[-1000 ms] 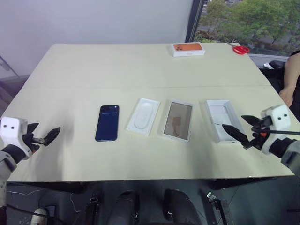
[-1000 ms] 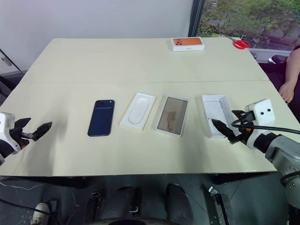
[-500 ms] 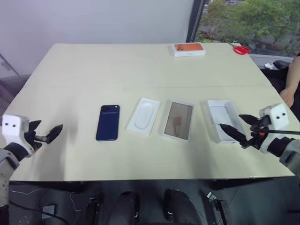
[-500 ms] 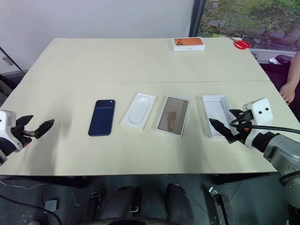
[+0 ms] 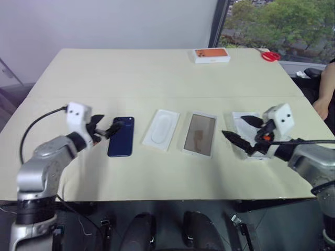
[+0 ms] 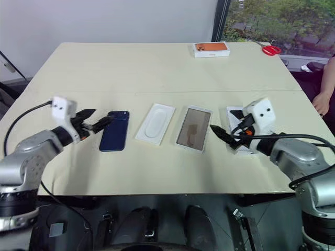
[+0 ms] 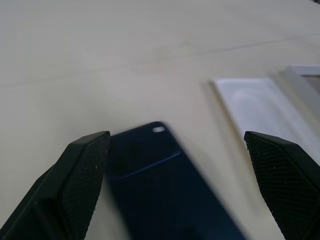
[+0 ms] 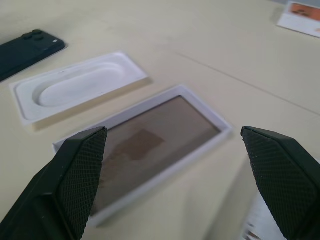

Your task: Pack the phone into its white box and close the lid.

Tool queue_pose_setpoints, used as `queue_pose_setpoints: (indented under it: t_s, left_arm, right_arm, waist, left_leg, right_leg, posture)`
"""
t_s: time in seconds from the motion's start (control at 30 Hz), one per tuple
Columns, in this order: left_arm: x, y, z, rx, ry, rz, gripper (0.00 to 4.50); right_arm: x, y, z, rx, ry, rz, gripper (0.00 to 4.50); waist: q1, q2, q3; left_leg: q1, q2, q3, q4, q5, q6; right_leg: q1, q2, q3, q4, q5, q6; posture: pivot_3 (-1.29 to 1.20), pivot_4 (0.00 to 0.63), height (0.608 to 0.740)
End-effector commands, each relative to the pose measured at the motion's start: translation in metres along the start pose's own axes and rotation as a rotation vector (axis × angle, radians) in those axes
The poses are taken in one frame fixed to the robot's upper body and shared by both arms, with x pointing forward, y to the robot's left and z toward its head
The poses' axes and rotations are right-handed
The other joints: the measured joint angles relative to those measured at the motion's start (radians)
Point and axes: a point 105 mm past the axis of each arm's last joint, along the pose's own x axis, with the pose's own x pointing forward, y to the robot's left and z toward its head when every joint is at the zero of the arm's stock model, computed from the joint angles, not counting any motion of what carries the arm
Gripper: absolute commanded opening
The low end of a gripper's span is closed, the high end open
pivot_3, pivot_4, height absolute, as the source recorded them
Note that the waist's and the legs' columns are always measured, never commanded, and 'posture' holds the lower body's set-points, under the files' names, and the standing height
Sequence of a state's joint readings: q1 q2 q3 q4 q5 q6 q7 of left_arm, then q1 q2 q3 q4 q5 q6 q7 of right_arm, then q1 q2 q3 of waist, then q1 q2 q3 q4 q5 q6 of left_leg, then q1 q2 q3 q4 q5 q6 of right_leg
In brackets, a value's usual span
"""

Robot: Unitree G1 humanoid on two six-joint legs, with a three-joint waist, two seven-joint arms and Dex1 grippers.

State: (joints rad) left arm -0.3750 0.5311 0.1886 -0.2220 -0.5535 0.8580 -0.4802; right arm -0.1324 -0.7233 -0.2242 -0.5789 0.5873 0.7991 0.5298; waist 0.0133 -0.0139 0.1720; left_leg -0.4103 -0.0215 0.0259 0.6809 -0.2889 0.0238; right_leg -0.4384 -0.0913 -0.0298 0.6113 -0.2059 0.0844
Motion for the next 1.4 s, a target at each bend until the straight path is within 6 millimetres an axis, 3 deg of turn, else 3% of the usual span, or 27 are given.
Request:
queue_pose_setpoints:
  t_s: [0.03, 0.2, 0.33, 0.57, 0.87, 1.2, 1.4]
  left_arm:
    - [0.010, -0.023, 0.012, 0.013, 0.057, -0.053, 4.50]
    - [0.033, -0.035, 0.006, -0.092, 0.257, -0.046, 4.50]
    - [0.039, -0.045, -0.005, -0.193, 0.407, -0.063, 4.50]
    - [0.051, -0.056, -0.015, -0.310, 0.494, -0.077, 4.50]
    - [0.059, -0.057, -0.023, -0.357, 0.542, -0.063, 4.50]
    - [0.058, -0.051, -0.015, -0.433, 0.498, -0.087, 0.04]
    - [0.054, -0.043, -0.005, -0.560, 0.424, -0.119, 0.04]
  right_arm:
    - [0.003, 0.015, 0.018, -0.083, -0.059, 0.013, 4.48]
    - [0.015, 0.035, 0.020, -0.127, -0.061, 0.041, 4.48]
    - [0.017, 0.040, 0.021, -0.127, -0.073, 0.048, 4.48]
    - [0.014, 0.040, 0.018, -0.133, -0.063, 0.040, 4.48]
    - [0.012, 0.041, 0.017, -0.133, -0.055, 0.035, 4.48]
    - [0.011, 0.039, 0.014, -0.117, -0.032, 0.031, 4.50]
    - [0.010, 0.038, 0.013, -0.120, -0.023, 0.036, 4.50]
  waist:
    - [-0.002, -0.001, 0.000]
    - [-0.001, -0.001, 0.001]
    - [-0.002, -0.002, 0.001]
    - [-0.001, -0.002, 0.001]
    - [0.001, -0.002, 0.001]
    - [0.000, -0.002, 0.001]
    - [-0.001, -0.002, 0.001]
  left_leg:
    - [0.000, 0.000, 0.000, 0.000, 0.000, 0.000]
    - [0.002, 0.000, -0.001, 0.002, 0.000, 0.000]
    - [0.002, 0.000, -0.001, 0.002, 0.000, 0.001]
    - [0.002, 0.000, -0.002, 0.002, 0.000, 0.000]
    - [0.003, 0.000, -0.002, 0.002, 0.000, 0.000]
    - [0.003, 0.000, -0.002, 0.002, 0.000, 0.000]
    - [0.003, 0.000, -0.002, 0.002, 0.000, 0.000]
  right_leg:
    - [0.000, 0.001, 0.000, 0.000, 0.001, 0.002]
    - [0.002, 0.006, -0.001, 0.002, 0.001, 0.003]
    - [0.003, 0.008, -0.001, 0.002, 0.000, 0.006]
    - [0.003, 0.008, 0.000, 0.002, 0.000, 0.006]
    - [0.004, 0.008, 0.000, 0.002, 0.000, 0.006]
    - [0.004, 0.007, 0.000, 0.002, 0.000, 0.005]
    - [0.004, 0.007, 0.000, 0.002, 0.000, 0.005]
  posture:
    - [0.00, 0.150, 0.740]
    - [0.00, 0.150, 0.740]
    - [0.00, 0.150, 0.740]
    - [0.00, 0.150, 0.740]
    - [0.00, 0.150, 0.740]
    - [0.00, 0.150, 0.740]
    - [0.00, 0.150, 0.740]
